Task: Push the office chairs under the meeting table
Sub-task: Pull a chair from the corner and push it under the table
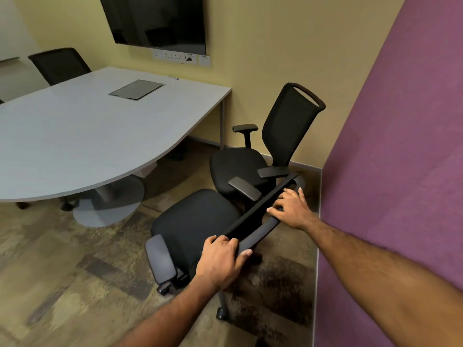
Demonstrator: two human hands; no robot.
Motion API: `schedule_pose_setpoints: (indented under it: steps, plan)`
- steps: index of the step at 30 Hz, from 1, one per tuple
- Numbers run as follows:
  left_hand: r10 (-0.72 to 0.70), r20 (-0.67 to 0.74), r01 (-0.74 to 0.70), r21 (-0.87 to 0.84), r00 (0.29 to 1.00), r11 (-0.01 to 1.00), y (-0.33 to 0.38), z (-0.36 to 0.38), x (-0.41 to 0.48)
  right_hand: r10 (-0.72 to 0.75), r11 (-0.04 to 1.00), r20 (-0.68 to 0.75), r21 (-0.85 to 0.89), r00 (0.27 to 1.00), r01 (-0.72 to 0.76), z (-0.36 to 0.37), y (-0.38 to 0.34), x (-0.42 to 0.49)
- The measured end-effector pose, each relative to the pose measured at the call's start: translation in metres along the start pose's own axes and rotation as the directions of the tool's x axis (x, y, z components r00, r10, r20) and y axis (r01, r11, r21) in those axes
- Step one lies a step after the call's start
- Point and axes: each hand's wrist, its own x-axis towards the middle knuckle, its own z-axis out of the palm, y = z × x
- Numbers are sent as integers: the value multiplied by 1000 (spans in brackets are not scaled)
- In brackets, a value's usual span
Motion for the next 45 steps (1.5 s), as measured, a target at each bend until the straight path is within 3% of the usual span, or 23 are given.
schedule_pose_setpoints:
  steps: [5,8,13,16,18,23,29,45]
  plan:
    - [-41,-59,41,0,997,999,-37,-6,-35,-80,994,-104,-78,991,72,12,-27,-24]
    - [-60,-81,59,-9,995,998,-49,-5,-54,-73,997,-304,-24,950,69,28,-39,-37]
    - [-54,-118,54,-1,992,999,-68,-10,-72,-214,975,-430,-32,877,222,37,-53,-42]
    - [-64,-129,64,-5,990,998,-77,-12,-78,-226,970,-500,-40,836,239,41,-44,-40]
    - [-63,-132,62,-5,989,998,-82,-13,-81,-267,960,-429,-41,863,276,40,-41,-36]
    - [-45,-135,47,14,990,999,-101,-17,-84,-368,924,-59,-136,928,358,26,-49,-22]
    - [-45,-293,51,14,955,999,-121,-12,-92,-378,916,-78,-173,922,361,28,-74,-31]
    - [-128,-318,101,-99,939,990,-142,-26,-95,-419,901,-68,-156,905,406,27,-115,2]
